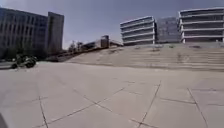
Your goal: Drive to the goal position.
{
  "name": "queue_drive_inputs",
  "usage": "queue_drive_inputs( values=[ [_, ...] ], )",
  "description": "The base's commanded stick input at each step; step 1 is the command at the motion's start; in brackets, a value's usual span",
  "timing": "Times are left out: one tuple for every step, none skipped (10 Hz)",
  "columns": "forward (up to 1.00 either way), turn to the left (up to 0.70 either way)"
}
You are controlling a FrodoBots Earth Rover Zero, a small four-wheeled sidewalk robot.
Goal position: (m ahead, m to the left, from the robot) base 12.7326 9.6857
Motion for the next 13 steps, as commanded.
queue_drive_inputs(
  values=[
    [1.00, 0.21],
    [1.00, 0.00],
    [1.00, 0.00],
    [1.00, 0.00],
    [1.00, 0.00],
    [1.00, 0.00],
    [1.00, 0.00],
    [1.00, 0.00],
    [1.00, 0.13],
    [1.00, 0.36],
    [1.00, 0.32],
    [1.00, 0.15],
    [1.00, 0.00]
  ],
)
